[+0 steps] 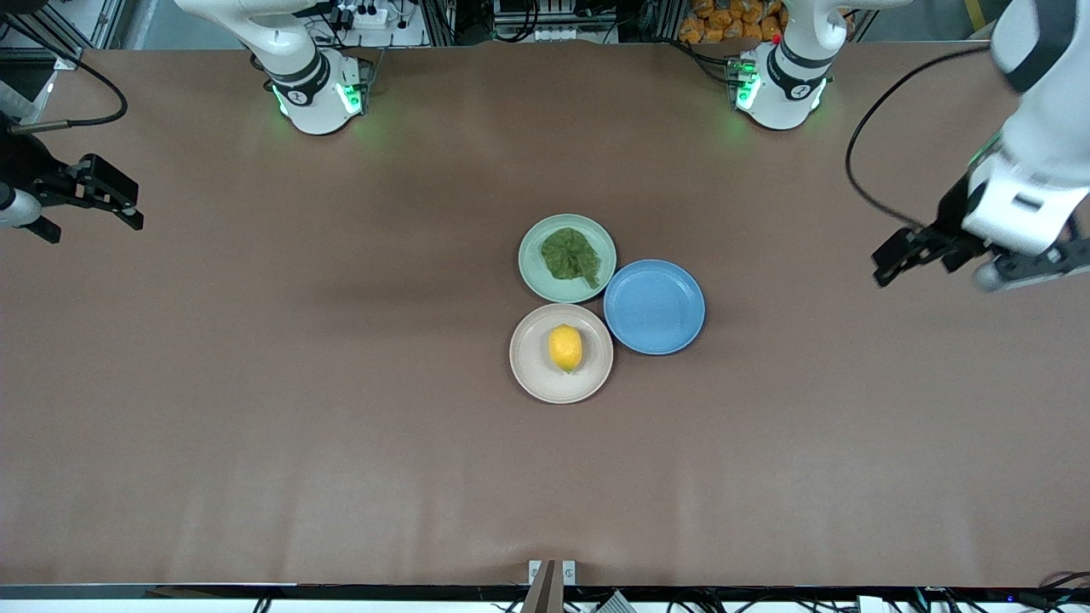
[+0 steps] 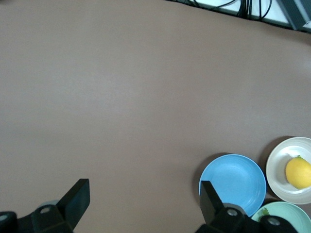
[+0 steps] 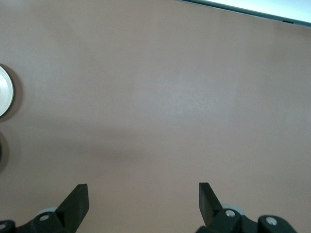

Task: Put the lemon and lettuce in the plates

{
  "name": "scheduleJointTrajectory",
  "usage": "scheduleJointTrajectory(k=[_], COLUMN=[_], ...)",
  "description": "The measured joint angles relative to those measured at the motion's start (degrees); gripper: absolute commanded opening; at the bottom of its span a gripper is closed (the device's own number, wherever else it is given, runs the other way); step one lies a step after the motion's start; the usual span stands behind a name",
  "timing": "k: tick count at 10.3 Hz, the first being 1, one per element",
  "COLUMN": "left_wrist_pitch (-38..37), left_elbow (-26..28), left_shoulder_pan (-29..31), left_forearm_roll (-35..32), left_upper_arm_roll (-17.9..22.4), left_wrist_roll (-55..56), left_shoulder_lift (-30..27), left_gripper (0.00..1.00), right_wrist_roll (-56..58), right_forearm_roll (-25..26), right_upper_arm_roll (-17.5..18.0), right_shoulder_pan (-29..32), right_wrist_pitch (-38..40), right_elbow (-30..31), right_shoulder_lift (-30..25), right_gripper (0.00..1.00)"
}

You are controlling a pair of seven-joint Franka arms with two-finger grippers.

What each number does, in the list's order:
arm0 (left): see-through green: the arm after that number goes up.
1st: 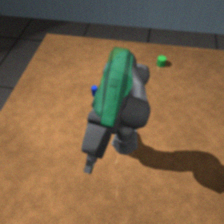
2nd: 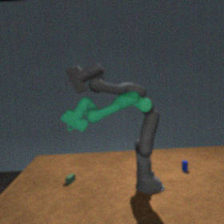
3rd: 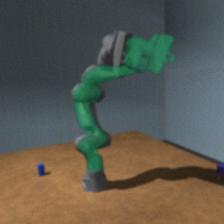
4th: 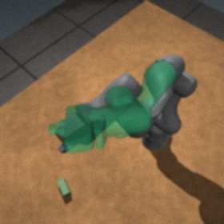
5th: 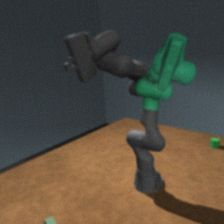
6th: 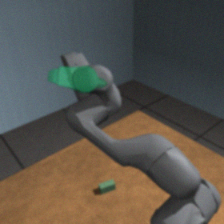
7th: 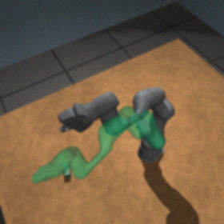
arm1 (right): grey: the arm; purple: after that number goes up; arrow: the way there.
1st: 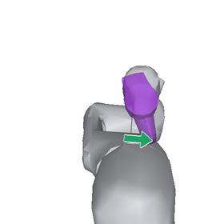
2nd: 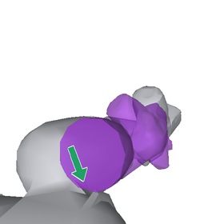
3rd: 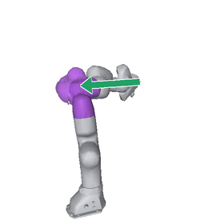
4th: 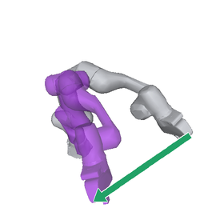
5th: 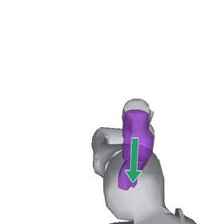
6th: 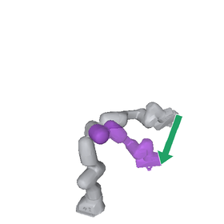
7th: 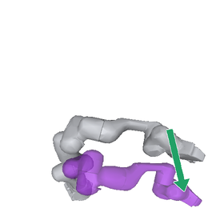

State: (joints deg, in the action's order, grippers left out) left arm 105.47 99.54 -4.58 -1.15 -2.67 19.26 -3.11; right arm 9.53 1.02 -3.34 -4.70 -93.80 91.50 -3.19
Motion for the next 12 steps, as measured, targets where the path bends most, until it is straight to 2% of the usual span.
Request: scheduleJointTrajectory(k=[2,5,12], left_wrist_pitch=[-7.32,-16.5,-19.35], left_elbow=[-3.87,-11.9,-14.15], left_shoulder_pan=[1.12,1.08,1.07], left_forearm_roll=[0.6,0.6,0.6], left_upper_arm_roll=[-0.08,-0.66,-1.09], left_wrist_roll=[-4.74,-11.51,-11.93], left_shoulder_lift=[-1.58,-0.29,0.98], left_gripper=[1.0,1.0,1.0], right_wrist_roll=[0.0,0.01,0.02], right_forearm_roll=[0.0,0.0,0.0], right_upper_arm_roll=[-0.06,-0.03,0.08], right_shoulder_pan=[0.06,0.06,0.02], right_wrist_pitch=[0.06,0.39,1.23], right_elbow=[-0.35,-0.36,-0.36], right_shoulder_lift=[-0.28,-0.54,-0.55], right_gripper=[1.0,1.0,1.0])
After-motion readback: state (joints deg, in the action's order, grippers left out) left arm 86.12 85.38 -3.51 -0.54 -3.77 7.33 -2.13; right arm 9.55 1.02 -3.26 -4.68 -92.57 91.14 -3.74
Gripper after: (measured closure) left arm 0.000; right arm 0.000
